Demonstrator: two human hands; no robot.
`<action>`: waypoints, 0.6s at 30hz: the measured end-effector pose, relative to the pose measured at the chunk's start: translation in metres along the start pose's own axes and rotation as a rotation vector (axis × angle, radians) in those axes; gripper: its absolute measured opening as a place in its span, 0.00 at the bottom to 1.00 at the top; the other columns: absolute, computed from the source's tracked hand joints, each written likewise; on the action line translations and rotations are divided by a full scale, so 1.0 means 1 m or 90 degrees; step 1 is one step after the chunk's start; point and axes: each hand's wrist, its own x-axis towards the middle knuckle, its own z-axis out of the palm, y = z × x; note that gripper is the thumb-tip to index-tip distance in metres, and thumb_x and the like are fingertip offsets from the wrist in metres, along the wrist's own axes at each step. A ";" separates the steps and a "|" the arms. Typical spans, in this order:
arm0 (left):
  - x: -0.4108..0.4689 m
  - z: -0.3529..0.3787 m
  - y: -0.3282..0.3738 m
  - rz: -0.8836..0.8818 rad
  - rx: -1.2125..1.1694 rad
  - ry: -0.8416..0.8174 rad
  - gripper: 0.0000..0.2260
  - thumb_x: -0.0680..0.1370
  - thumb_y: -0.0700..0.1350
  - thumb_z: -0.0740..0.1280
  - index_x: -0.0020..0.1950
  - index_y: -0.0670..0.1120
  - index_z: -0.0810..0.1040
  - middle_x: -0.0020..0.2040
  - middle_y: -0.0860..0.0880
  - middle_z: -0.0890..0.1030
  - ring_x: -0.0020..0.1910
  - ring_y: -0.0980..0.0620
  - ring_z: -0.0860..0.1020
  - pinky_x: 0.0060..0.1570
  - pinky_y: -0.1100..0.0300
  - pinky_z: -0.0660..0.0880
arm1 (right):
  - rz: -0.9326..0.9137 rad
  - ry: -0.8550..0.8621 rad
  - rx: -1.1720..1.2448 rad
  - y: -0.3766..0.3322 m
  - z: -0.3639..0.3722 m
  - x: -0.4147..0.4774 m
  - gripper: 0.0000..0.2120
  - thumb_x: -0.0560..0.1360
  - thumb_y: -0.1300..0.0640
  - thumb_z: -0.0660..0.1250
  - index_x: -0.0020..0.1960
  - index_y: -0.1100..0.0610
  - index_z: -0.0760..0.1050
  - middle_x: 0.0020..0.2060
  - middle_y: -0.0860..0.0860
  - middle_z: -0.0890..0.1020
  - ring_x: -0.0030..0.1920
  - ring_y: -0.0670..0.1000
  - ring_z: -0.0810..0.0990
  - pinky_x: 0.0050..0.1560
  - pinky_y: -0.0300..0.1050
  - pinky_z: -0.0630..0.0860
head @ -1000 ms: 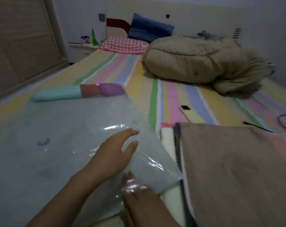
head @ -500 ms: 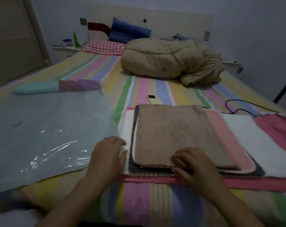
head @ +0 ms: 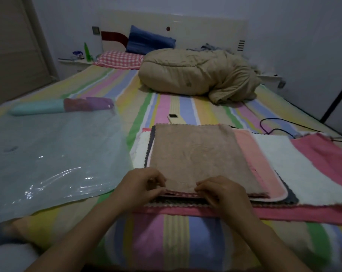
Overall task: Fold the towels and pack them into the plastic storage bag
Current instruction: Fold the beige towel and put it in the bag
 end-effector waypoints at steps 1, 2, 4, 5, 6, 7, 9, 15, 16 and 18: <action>0.001 -0.002 -0.003 -0.010 -0.033 -0.007 0.04 0.71 0.48 0.76 0.41 0.53 0.81 0.45 0.59 0.83 0.42 0.64 0.80 0.43 0.66 0.77 | 0.005 0.002 0.005 0.000 0.001 -0.001 0.05 0.68 0.55 0.70 0.43 0.48 0.83 0.43 0.43 0.85 0.42 0.49 0.83 0.38 0.43 0.79; 0.002 -0.003 -0.005 -0.017 -0.058 -0.012 0.03 0.71 0.47 0.75 0.41 0.52 0.82 0.45 0.59 0.84 0.43 0.63 0.81 0.45 0.63 0.78 | 0.012 0.003 0.003 0.000 0.002 -0.001 0.05 0.69 0.54 0.70 0.43 0.48 0.82 0.43 0.43 0.85 0.42 0.50 0.83 0.38 0.44 0.80; 0.003 -0.004 -0.007 -0.030 -0.082 -0.014 0.03 0.71 0.44 0.75 0.41 0.51 0.84 0.45 0.58 0.84 0.44 0.62 0.82 0.47 0.59 0.80 | 0.026 0.005 -0.016 -0.002 0.003 -0.002 0.05 0.71 0.50 0.67 0.44 0.47 0.81 0.42 0.43 0.84 0.42 0.50 0.82 0.37 0.45 0.79; 0.004 -0.004 -0.007 -0.040 -0.088 -0.009 0.03 0.71 0.44 0.75 0.41 0.51 0.83 0.43 0.57 0.84 0.43 0.61 0.82 0.47 0.58 0.80 | 0.037 0.005 -0.030 -0.004 0.002 -0.003 0.07 0.72 0.47 0.65 0.44 0.47 0.80 0.41 0.43 0.83 0.42 0.49 0.82 0.37 0.45 0.79; 0.005 -0.004 -0.006 -0.048 -0.090 0.000 0.03 0.72 0.44 0.74 0.40 0.52 0.83 0.41 0.57 0.84 0.41 0.61 0.82 0.46 0.58 0.80 | 0.047 0.006 -0.042 -0.006 0.002 -0.004 0.10 0.72 0.44 0.63 0.45 0.47 0.80 0.41 0.43 0.83 0.41 0.49 0.81 0.36 0.44 0.78; 0.007 -0.004 -0.005 -0.051 -0.085 0.015 0.03 0.73 0.44 0.74 0.40 0.52 0.82 0.39 0.58 0.84 0.40 0.60 0.81 0.44 0.57 0.80 | 0.056 0.008 -0.051 -0.007 0.000 -0.005 0.11 0.72 0.42 0.62 0.46 0.47 0.79 0.40 0.43 0.82 0.41 0.48 0.81 0.36 0.43 0.77; 0.010 -0.004 -0.004 -0.043 -0.062 0.052 0.05 0.74 0.44 0.72 0.41 0.53 0.80 0.37 0.59 0.82 0.38 0.61 0.80 0.42 0.57 0.79 | 0.074 0.013 -0.053 -0.008 -0.001 -0.005 0.12 0.72 0.42 0.63 0.48 0.46 0.79 0.41 0.43 0.82 0.42 0.47 0.80 0.37 0.41 0.76; 0.023 -0.002 -0.008 -0.047 -0.026 0.112 0.02 0.76 0.51 0.67 0.43 0.55 0.76 0.38 0.59 0.81 0.39 0.60 0.80 0.40 0.55 0.78 | 0.139 0.000 -0.075 0.020 -0.017 -0.004 0.12 0.70 0.57 0.71 0.53 0.49 0.79 0.45 0.47 0.84 0.43 0.52 0.82 0.40 0.44 0.76; 0.025 -0.003 -0.009 -0.055 -0.020 0.123 0.02 0.75 0.51 0.67 0.43 0.56 0.76 0.38 0.58 0.81 0.39 0.60 0.80 0.40 0.55 0.78 | 0.152 -0.011 -0.080 0.027 -0.022 -0.006 0.13 0.69 0.59 0.73 0.53 0.49 0.80 0.45 0.48 0.84 0.43 0.53 0.82 0.41 0.45 0.76; 0.028 -0.004 -0.011 -0.064 -0.015 0.125 0.04 0.74 0.55 0.66 0.43 0.56 0.77 0.37 0.58 0.81 0.37 0.60 0.79 0.39 0.55 0.77 | 0.174 -0.024 -0.092 0.045 -0.034 -0.010 0.15 0.68 0.63 0.73 0.52 0.50 0.80 0.44 0.48 0.83 0.44 0.54 0.82 0.41 0.46 0.76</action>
